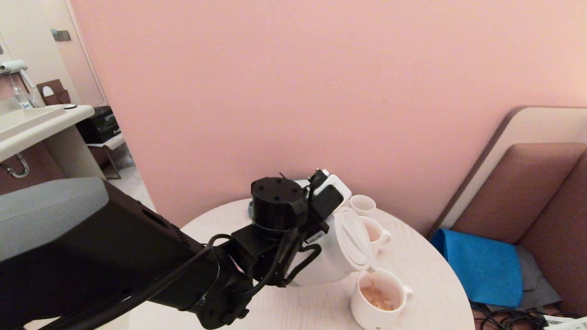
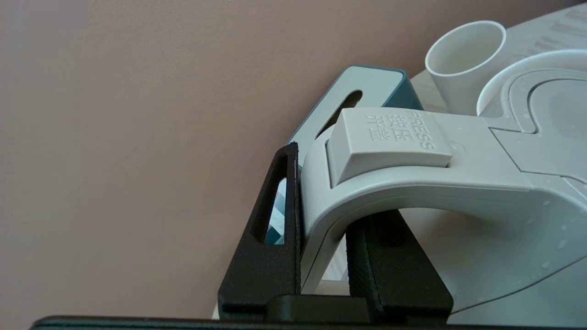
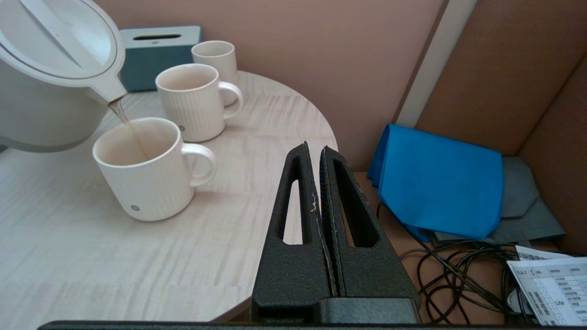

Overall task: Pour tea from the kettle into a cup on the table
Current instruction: Pour water into the cup

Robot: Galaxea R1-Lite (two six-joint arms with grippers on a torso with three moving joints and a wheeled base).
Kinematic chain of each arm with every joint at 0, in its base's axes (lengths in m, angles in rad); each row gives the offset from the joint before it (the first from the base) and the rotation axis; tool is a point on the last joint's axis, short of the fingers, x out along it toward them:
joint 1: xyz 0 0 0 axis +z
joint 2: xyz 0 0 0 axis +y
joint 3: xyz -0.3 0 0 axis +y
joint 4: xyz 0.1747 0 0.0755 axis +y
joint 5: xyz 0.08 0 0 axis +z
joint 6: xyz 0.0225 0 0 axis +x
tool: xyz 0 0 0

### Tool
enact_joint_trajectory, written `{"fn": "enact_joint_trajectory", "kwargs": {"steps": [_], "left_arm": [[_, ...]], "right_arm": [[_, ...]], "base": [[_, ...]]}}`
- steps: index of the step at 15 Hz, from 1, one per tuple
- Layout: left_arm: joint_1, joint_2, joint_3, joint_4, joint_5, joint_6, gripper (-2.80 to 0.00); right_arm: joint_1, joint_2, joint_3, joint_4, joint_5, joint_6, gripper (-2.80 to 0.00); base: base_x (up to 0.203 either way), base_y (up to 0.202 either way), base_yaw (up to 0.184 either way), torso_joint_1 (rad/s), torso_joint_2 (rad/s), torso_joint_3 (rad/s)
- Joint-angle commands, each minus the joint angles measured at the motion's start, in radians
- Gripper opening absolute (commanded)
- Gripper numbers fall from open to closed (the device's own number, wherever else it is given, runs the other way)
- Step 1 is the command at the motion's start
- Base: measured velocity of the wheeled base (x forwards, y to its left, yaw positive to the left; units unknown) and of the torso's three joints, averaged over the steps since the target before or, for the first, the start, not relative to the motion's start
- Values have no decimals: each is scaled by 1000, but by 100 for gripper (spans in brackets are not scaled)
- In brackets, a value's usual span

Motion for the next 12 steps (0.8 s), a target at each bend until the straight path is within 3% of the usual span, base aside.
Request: {"fn": "enact_joint_trajectory", "kwargs": {"steps": [1, 10, 12], "left_arm": [[0, -6, 3, -7, 2, -23, -280], [40, -45, 172, -13, 8, -324, -280], [50, -42, 177, -69, 9, -389, -280]], "right_arm": [[0, 1, 0, 0, 0, 0, -280], [0, 1, 0, 0, 0, 0, -280], [0, 1, 0, -1, 0, 0, -280]], "base": [[0, 0, 0, 0, 0, 0], [0, 0, 0, 0, 0, 0], [0, 0, 0, 0, 0, 0]]}}
